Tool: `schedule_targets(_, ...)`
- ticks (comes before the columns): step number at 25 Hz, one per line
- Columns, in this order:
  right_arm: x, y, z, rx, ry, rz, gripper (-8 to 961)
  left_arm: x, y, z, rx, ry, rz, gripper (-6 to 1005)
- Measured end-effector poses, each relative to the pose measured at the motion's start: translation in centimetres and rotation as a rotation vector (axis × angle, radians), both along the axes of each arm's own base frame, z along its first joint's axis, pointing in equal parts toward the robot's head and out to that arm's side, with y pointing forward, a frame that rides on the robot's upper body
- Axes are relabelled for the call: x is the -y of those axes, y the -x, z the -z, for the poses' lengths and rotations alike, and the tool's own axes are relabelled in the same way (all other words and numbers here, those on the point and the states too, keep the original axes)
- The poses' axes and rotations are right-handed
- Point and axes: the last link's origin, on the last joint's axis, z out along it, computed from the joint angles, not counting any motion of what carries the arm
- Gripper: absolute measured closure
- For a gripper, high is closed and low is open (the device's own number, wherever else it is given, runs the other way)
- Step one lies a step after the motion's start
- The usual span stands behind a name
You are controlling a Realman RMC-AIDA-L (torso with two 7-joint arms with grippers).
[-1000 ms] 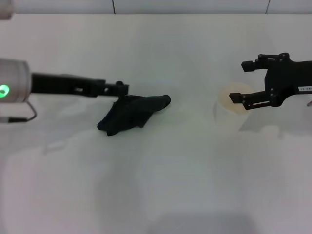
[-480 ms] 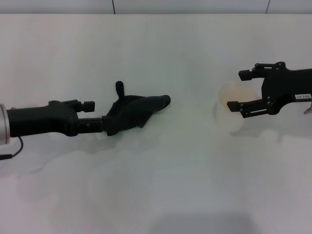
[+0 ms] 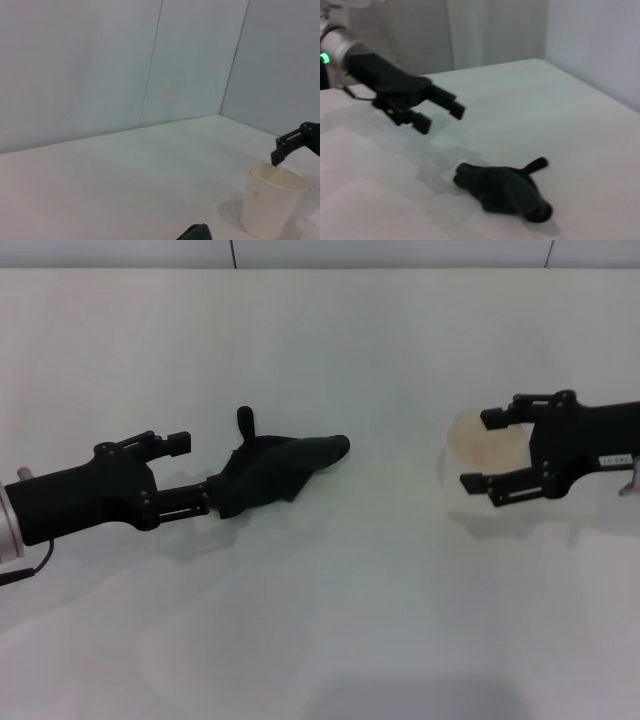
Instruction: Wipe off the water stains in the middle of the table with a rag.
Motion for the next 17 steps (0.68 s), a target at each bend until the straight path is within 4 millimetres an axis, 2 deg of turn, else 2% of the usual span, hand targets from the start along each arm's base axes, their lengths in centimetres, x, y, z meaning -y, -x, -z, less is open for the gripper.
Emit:
schedule_targets(5,0.47,0.03,0.76,0.020,0.037,-0.014,81,0.33,0.30,0.13,-0.007,0.008,-0.005,138)
schedule_targets(17,0.68,-0.05,0.65,0.024,0.029,-0.037,81,0.75,0.58,0.41,-0.025,0.060,-0.009,138)
